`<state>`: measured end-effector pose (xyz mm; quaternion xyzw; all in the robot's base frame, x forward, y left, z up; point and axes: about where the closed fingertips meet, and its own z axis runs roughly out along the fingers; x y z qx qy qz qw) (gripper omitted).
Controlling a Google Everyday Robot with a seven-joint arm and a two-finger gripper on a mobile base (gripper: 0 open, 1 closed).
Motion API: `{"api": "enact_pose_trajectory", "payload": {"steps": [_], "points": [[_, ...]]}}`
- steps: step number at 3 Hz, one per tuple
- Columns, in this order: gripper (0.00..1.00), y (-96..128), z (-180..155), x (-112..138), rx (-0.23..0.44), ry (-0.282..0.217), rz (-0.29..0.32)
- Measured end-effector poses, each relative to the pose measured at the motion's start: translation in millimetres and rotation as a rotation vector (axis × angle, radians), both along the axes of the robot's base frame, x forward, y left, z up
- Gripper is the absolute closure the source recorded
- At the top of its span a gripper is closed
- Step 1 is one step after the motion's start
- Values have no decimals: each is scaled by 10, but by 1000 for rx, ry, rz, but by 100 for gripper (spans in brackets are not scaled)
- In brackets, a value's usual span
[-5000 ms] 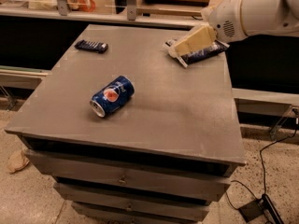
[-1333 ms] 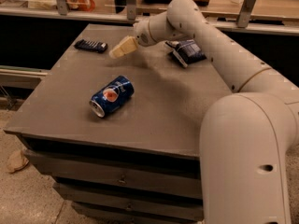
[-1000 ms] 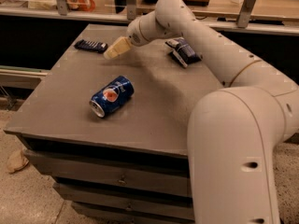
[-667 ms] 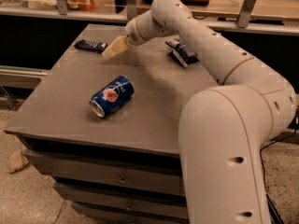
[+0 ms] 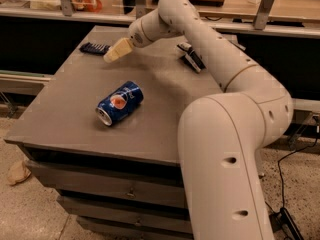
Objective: Move rxbar blueberry near pepsi can
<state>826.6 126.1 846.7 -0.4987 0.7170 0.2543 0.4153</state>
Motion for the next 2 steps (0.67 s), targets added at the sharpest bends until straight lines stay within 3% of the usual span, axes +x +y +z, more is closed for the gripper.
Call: {"api": "enact_pose_trajectory", "payload": {"steps": [2], "points": [[0, 257, 4, 39, 17, 14, 59]]}}
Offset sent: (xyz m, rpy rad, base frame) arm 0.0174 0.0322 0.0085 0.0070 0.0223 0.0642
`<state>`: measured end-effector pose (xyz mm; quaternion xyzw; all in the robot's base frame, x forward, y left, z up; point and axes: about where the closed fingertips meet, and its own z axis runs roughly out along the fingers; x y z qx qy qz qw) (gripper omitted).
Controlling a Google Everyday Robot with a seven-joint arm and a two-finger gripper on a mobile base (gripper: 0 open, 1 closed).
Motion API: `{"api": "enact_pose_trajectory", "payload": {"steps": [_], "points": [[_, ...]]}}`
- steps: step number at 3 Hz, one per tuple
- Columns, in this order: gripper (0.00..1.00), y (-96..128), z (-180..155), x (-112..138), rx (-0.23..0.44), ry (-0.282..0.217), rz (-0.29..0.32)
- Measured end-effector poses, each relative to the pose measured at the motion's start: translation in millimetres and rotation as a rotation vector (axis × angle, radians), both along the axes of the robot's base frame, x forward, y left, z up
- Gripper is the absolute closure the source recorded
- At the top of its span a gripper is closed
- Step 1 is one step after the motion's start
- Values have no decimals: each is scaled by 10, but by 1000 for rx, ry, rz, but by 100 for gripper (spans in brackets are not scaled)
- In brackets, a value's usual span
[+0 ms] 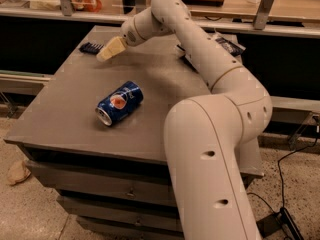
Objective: Move rxbar blueberry near pepsi can
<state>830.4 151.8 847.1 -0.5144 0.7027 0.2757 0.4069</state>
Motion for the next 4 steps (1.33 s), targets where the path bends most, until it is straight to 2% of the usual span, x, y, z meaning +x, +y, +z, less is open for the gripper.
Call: {"api": "enact_pose_trajectory", "payload": {"steps": [1, 2, 3, 4], "points": [[18, 64, -45, 23, -31, 21, -5], [42, 98, -126, 28, -57, 54, -12], [73, 106, -197, 17, -70, 84, -9], [96, 66, -196, 22, -74, 94, -17]]}}
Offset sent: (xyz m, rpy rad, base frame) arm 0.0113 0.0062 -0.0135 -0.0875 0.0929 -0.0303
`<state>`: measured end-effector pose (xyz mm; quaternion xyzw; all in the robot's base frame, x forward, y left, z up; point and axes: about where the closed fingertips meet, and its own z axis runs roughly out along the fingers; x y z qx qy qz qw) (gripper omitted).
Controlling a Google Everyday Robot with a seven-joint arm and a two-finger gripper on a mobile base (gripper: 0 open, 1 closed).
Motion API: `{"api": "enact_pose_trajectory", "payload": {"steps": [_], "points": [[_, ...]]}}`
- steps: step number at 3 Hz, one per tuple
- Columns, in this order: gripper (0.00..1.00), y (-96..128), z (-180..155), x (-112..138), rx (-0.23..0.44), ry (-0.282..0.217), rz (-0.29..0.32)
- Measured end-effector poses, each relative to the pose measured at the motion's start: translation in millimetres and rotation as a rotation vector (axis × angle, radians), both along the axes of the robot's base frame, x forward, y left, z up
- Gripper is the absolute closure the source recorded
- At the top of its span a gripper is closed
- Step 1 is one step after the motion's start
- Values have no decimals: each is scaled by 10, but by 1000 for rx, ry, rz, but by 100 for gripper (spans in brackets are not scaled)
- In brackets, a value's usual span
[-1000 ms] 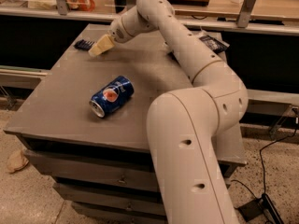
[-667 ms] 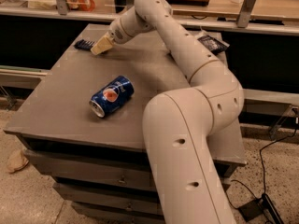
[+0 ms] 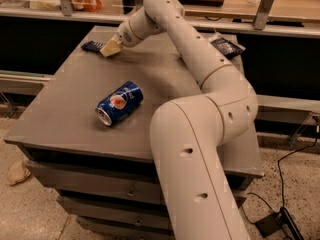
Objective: Move rxbar blueberry near pepsi can
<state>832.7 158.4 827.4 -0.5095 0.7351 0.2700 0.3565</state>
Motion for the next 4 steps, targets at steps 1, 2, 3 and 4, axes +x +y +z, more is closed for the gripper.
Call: {"api": "enact_pose_trajectory", "payload": {"steps": [1, 2, 3, 4], "points": [[100, -496, 408, -46, -19, -36, -91], [100, -877, 736, -298, -25, -57, -131], [100, -1270, 911, -696, -18, -54, -144], [100, -1621, 987, -1127, 10, -60, -167]]}}
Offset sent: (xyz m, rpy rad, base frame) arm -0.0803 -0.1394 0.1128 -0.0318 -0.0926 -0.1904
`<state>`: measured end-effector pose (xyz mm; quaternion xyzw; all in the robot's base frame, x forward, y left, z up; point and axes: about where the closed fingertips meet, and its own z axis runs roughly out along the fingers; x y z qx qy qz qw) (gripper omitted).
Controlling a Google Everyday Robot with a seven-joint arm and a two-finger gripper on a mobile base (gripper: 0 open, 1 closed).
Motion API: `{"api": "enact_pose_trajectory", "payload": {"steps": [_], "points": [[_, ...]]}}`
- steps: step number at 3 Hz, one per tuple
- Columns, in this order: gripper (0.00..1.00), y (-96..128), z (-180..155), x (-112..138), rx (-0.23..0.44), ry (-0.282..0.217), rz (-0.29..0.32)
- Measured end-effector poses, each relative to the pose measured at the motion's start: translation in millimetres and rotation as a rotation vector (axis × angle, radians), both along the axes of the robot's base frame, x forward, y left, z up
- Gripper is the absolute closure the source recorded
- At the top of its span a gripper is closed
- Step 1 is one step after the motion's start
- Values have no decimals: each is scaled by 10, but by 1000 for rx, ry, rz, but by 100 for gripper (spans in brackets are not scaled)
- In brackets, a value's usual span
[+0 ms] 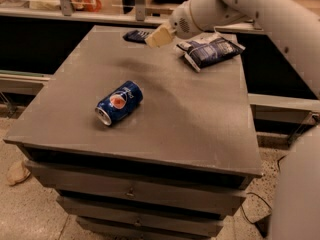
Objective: Move rxbar blueberry near pepsi can
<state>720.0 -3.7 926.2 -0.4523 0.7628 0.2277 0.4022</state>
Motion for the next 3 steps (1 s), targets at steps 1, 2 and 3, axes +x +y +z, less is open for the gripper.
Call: {"api": "enact_pose_trajectory", "payload": {"steps": [1, 2, 3], "points": [[100, -421, -32, -512, 9, -7, -104], [100, -656, -24, -888, -5, -5, -209], [100, -769, -35, -1262, -15, 7, -303]]}}
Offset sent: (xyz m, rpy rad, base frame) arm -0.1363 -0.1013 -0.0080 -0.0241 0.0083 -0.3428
